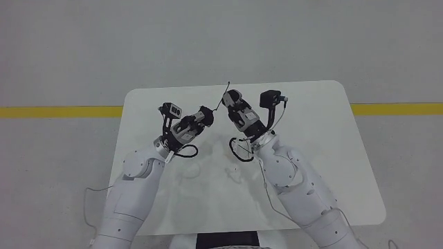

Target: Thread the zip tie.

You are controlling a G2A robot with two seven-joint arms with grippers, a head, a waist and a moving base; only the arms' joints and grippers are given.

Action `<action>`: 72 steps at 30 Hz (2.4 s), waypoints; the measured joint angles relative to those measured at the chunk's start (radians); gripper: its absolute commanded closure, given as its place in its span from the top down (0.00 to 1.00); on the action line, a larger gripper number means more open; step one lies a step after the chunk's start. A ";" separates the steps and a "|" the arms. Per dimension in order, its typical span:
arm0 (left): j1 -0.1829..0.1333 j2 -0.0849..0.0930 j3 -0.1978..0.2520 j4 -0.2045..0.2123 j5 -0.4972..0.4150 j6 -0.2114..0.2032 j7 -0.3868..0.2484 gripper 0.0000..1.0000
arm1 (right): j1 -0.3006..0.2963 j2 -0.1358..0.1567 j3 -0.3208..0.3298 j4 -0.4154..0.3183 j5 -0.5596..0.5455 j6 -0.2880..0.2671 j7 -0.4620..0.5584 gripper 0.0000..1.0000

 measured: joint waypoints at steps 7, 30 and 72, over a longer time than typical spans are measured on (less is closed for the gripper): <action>-0.001 -0.012 -0.020 -0.012 0.003 0.000 0.008 0.00 | -0.004 -0.001 0.000 0.006 -0.004 -0.008 0.007 0.00; 0.017 -0.043 -0.046 -0.011 0.034 0.000 -0.016 0.00 | -0.014 0.000 0.028 -0.013 -0.007 -0.019 0.000 0.00; 0.023 -0.140 -0.274 0.075 0.030 0.000 -0.315 0.00 | -0.024 -0.005 0.028 -0.026 0.036 0.004 -0.016 0.00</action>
